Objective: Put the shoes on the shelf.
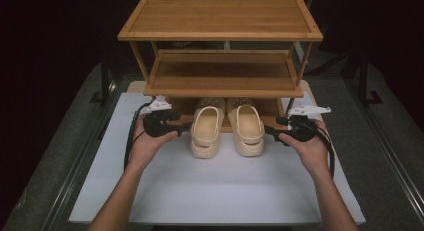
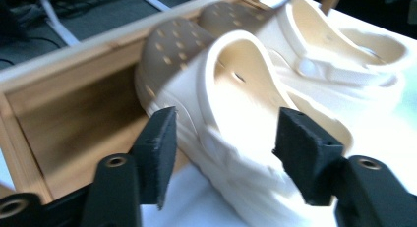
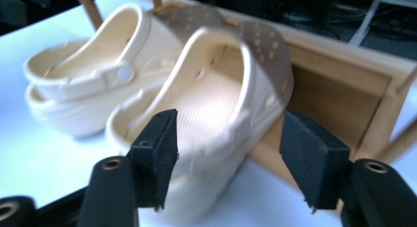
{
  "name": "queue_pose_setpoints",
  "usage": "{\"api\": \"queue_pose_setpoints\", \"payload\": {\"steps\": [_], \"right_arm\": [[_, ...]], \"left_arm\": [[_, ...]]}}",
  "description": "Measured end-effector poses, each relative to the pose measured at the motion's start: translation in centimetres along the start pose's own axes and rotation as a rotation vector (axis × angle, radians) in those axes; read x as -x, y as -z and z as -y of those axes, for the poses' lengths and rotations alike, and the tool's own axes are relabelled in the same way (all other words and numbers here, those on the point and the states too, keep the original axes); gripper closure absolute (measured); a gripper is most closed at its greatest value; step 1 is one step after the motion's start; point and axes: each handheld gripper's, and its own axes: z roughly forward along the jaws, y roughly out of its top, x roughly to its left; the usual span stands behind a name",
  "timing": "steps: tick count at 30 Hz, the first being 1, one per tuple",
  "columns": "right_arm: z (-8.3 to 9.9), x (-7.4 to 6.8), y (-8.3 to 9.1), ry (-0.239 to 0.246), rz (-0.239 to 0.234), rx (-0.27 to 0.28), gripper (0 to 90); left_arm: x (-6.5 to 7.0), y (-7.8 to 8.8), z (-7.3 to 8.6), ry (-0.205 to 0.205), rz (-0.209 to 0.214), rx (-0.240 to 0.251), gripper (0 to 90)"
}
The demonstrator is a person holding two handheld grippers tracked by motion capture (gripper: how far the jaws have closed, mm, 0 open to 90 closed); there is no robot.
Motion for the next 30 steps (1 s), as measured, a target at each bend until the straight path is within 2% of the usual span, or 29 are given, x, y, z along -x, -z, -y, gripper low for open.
{"api": "queue_pose_setpoints", "payload": {"steps": [4,7,12,16,18,21,23,30], "right_arm": [[1.4,-0.2,1.0,-0.001,-0.017,-0.023,33.5],[2.5,-0.5,1.0,0.003,-0.035,-0.045,31.4],[4.6,-1.1,-0.1,0.015,-0.088,-0.072,27.6],[5.8,-1.5,-1.2,0.019,-0.115,-0.094,27.3],[6.2,-1.6,-1.6,0.018,-0.127,-0.099,27.0],[6.4,-1.7,-2.2,0.023,-0.118,-0.118,26.2],[6.5,-1.6,-2.5,0.021,-0.120,-0.120,26.3],[6.2,-1.6,-2.9,0.021,-0.126,-0.116,26.6]], "left_arm": [[0.5,1.0,1.5,-0.011,0.018,-0.019,35.1],[0.9,1.1,2.7,-0.019,0.028,-0.034,34.4],[1.3,0.6,5.1,-0.018,0.054,-0.070,33.2],[1.7,-0.2,6.2,-0.018,0.089,-0.086,29.6],[1.9,-0.6,6.6,-0.022,0.102,-0.096,27.8],[2.2,-1.5,6.7,-0.037,0.078,-0.117,26.6],[2.4,-2.0,6.7,-0.050,0.083,-0.124,26.6],[2.8,-3.3,6.3,-0.072,0.085,-0.102,26.6]]}}
